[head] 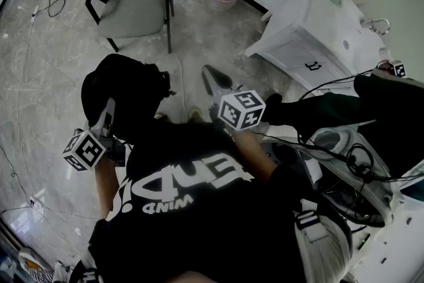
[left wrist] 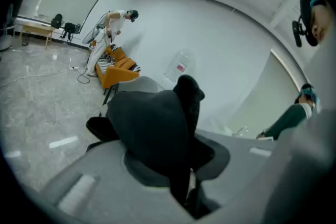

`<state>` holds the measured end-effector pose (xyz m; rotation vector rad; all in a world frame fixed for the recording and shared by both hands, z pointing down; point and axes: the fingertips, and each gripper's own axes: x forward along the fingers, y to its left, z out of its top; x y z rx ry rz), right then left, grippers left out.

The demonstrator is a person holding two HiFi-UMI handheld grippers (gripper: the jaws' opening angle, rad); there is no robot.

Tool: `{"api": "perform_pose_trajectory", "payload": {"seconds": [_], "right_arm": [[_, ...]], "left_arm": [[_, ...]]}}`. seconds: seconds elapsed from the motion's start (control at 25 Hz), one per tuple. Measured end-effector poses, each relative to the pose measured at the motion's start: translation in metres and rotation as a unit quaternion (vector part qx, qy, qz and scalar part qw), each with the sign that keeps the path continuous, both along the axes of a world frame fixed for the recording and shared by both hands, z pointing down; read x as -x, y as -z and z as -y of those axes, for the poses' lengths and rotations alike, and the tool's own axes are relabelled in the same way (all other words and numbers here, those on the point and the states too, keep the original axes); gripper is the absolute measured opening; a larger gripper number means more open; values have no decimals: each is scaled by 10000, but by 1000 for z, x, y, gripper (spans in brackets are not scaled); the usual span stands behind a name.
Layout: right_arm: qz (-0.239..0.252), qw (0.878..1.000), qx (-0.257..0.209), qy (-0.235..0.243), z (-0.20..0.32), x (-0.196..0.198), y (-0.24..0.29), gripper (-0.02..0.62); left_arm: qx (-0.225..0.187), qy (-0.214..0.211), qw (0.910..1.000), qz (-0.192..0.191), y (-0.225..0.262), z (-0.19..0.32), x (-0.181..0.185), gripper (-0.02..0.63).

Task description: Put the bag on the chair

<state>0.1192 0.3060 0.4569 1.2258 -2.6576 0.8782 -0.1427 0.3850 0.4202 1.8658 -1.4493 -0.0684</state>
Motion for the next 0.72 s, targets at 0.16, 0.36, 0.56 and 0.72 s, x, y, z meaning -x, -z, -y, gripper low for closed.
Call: {"api": "perform_pose_trajectory", "payload": {"seconds": [0.16, 0.36, 0.56, 0.72], "right_arm": [[-14, 10000, -43, -47, -26, 13, -1, 0], [12, 9999, -43, -162, -44, 20, -7, 0], [42, 9997, -65, -219, -50, 38, -4, 0], [-34, 9992, -135, -380, -45, 41, -6, 2]], "left_arm": [[-38, -17, 10000, -6, -2, -23, 17, 69], [-100, -90, 9999, -62, -6, -34, 30, 69], [-173, -194, 9997, -37, -3, -30, 46, 69], [-125, -463, 9988, -139, -6, -16, 49, 69]]}}
